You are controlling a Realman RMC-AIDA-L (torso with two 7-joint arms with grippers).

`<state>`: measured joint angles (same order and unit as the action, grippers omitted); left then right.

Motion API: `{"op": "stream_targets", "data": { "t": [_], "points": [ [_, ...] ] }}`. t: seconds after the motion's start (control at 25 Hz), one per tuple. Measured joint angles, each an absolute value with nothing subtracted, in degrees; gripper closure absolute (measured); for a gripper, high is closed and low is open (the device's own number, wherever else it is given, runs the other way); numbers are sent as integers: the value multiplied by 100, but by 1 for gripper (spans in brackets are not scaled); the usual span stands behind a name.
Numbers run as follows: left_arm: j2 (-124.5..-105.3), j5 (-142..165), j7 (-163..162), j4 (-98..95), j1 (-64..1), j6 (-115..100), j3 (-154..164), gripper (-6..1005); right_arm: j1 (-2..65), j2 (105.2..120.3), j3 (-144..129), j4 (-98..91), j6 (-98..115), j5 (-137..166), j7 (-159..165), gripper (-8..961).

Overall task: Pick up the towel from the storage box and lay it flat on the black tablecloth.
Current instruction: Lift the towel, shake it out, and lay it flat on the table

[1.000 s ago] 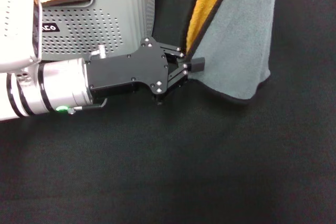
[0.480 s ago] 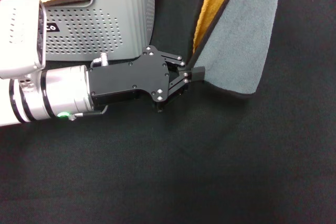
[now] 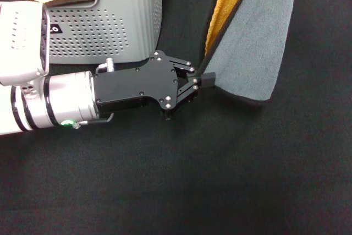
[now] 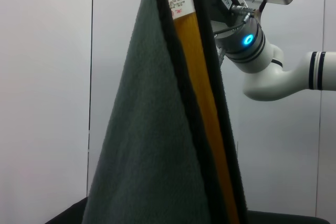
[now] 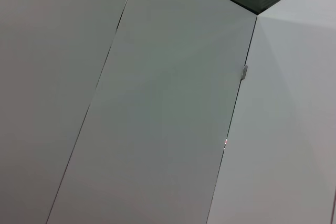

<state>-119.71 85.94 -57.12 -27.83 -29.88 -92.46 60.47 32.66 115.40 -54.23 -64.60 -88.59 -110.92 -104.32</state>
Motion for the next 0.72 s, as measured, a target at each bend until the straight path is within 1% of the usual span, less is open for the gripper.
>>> {"op": "stream_targets", "data": {
  "t": [0.72],
  "points": [
    [-11973,8665,-5713,-2660,-3006,-9122,6056,967,3212,11540,-5404,-6460,-8871,-11185,-10450,933]
  ]
}}
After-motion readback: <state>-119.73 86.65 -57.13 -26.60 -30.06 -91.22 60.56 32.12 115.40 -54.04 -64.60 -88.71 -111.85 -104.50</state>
